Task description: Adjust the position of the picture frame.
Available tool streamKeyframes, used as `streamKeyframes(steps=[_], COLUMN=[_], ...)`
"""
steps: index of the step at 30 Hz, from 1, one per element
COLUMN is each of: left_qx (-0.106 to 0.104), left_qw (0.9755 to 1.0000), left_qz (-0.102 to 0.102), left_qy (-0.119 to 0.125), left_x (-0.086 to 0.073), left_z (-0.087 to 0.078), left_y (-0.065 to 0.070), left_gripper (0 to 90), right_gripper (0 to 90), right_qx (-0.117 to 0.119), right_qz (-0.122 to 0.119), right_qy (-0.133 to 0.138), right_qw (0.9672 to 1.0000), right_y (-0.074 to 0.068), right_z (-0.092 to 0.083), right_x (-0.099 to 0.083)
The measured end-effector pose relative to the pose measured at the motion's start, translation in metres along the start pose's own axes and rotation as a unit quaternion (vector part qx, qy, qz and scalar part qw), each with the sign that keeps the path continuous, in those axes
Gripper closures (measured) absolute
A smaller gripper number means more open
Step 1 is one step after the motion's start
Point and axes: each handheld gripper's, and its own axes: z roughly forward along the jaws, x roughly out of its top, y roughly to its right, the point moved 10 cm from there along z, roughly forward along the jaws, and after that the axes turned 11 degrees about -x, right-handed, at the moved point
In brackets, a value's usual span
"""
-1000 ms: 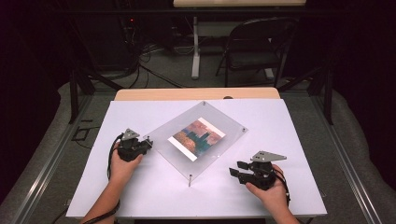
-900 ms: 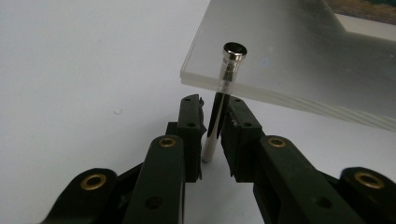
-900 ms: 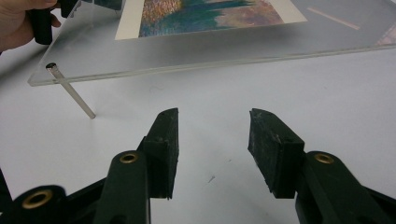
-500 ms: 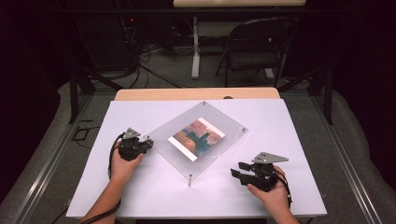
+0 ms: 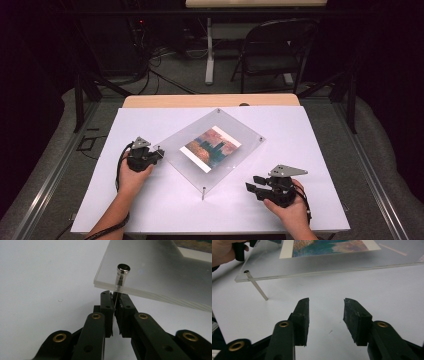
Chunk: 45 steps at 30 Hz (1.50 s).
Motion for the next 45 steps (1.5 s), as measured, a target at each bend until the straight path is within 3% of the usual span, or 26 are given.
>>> streamKeyframes(steps=[5,11,16,18,25,36,39,42,45], left_qx=[-0.010,-0.022,-0.028,-0.029,-0.036,-0.047,-0.050,-0.053,-0.053], left_qw=[0.9999,0.9997,0.9993,0.9992,0.9991,0.9988,0.9987,0.9986,0.9986], left_qz=[0.000,-0.002,-0.014,-0.016,-0.014,-0.009,-0.008,-0.005,-0.003], left_qy=[-0.008,0.007,0.018,0.022,0.017,0.013,0.011,0.006,0.006], left_x=[0.001,0.009,0.016,0.018,0.014,0.007,0.005,0.002,0.001], left_z=[-0.003,-0.015,-0.023,-0.025,-0.027,-0.032,-0.033,-0.033,-0.034], left_y=[0.003,0.014,0.023,0.025,0.033,0.044,0.047,0.050,0.052], left_gripper=[84.6,84.4,84.0,83.9,84.0,84.1,84.1,84.4,84.4], right_gripper=[63.1,68.5,68.7,68.6,67.4,67.9,72.2,83.2,85.2], right_qx=[0.021,0.051,0.075,0.087,0.110,0.135,0.133,0.132,0.138], right_qz=[-0.010,-0.030,-0.050,-0.047,-0.066,-0.074,-0.088,-0.094,-0.096], right_qy=[-0.004,-0.022,-0.029,-0.026,-0.029,-0.028,-0.033,-0.037,-0.038], right_qw=[0.9997,0.9980,0.9955,0.9948,0.9913,0.9877,0.9866,0.9862,0.9851], right_y=[-0.015,-0.037,-0.057,-0.065,-0.088,-0.104,-0.109,-0.109,-0.110], right_z=[0.001,0.007,0.011,0.012,0.020,0.032,0.035,0.037,0.035], right_x=[-0.002,-0.005,-0.007,-0.006,-0.005,-0.003,-0.005,-0.006,-0.006])
